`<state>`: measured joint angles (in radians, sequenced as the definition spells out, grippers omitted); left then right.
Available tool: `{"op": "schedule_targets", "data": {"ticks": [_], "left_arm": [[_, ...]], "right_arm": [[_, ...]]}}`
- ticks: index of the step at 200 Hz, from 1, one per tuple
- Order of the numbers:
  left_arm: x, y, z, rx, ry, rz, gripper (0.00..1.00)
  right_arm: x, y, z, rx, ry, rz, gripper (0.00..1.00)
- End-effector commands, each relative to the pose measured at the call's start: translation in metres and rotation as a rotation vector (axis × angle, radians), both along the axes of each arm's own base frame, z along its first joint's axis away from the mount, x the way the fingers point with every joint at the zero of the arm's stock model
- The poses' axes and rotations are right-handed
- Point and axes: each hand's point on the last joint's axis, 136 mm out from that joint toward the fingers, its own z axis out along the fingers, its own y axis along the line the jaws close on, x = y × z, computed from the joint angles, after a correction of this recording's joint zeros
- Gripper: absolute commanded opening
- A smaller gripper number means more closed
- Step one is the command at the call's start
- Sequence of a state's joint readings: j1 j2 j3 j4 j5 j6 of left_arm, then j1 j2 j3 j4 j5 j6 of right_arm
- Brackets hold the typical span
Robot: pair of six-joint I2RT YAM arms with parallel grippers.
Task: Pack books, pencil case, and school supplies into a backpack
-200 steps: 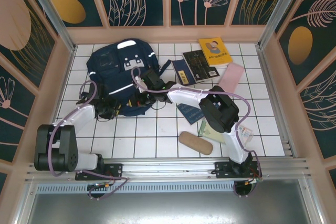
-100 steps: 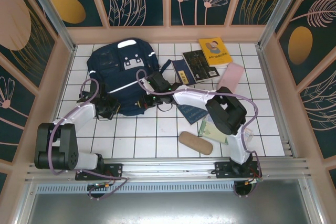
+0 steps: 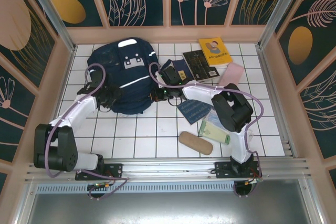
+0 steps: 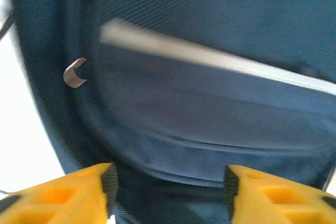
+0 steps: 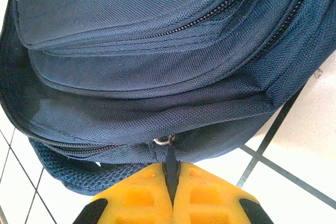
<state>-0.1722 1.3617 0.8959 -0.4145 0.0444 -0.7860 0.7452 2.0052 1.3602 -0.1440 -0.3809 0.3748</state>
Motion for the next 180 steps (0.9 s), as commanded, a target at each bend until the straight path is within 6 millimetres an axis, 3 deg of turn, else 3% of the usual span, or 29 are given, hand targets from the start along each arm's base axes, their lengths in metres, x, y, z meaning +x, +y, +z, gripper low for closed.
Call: {"op": "schedule_targets", "data": {"ticks": [1,16,34,59,104,134,180], "left_arm": [[0.0,-0.032,0.058,0.204,-0.232,-0.318,0.67],[-0.013,-0.067,0.081,0.229,-0.362,-0.509,0.7],[-0.019,-0.084,0.084,0.31,-0.407,-0.605,0.66],[-0.032,-0.112,0.058,0.365,-0.39,-0.826,0.65],[-0.049,-0.154,0.007,0.394,-0.275,-1.029,0.59],[-0.043,-0.163,-0.012,0.42,-0.229,-1.058,0.54],[-0.034,-0.158,-0.044,0.473,-0.156,-1.039,0.53]], "right_arm": [[0.003,-0.007,0.022,0.045,-0.03,0.008,0.0],[0.005,-0.016,0.023,0.084,-0.001,0.006,0.0],[0.004,-0.021,0.028,0.147,0.037,0.026,0.0],[0.003,-0.021,0.034,0.189,0.057,0.05,0.0],[0.007,-0.021,0.033,0.225,0.081,0.051,0.0],[0.008,-0.022,0.03,0.244,0.099,0.049,0.0],[0.012,-0.023,0.025,0.263,0.114,0.043,0.0]]}}
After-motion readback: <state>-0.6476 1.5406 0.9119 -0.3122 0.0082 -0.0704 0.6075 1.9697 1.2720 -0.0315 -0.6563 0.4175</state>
